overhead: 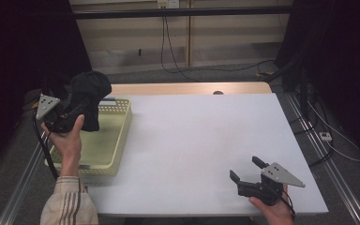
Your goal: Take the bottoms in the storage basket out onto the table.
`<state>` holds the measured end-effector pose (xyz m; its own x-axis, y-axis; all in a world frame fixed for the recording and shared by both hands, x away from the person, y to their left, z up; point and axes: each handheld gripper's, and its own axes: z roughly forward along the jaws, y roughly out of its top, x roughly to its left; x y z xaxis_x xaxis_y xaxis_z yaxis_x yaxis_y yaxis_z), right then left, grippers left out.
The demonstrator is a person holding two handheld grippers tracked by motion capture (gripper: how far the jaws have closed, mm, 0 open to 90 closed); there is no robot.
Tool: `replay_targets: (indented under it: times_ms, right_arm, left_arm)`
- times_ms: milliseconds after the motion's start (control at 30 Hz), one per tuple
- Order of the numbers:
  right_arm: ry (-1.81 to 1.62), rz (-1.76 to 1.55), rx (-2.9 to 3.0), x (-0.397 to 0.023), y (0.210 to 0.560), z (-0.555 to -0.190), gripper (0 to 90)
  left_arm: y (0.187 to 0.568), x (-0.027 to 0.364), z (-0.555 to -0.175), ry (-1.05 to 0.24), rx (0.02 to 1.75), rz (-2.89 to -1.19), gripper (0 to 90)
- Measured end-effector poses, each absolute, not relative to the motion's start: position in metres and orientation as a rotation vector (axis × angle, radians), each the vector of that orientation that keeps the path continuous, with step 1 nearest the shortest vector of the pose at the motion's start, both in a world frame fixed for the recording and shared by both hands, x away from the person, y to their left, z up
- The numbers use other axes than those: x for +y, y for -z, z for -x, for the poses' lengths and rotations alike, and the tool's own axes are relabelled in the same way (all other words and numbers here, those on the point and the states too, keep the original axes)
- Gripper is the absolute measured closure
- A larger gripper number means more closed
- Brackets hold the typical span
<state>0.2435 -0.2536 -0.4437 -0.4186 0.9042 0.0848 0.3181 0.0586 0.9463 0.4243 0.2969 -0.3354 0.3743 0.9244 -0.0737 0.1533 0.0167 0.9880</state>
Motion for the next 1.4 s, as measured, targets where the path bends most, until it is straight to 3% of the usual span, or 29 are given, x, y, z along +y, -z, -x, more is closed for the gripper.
replay_targets:
  times_ms: [567, 1400]
  right_arm:
    - [-1.369, -1.219, 1.789, -0.253, 0.444, -0.243, 4.7]
    - [-1.372, -1.218, 1.793, -0.252, 0.443, -0.243, 4.8]
  left_arm:
    - [0.311, 0.292, -0.403, -0.848, 0.961, -1.349, 72.6]
    - [0.290, 0.282, -0.388, -0.770, 0.876, -1.279, 71.9]
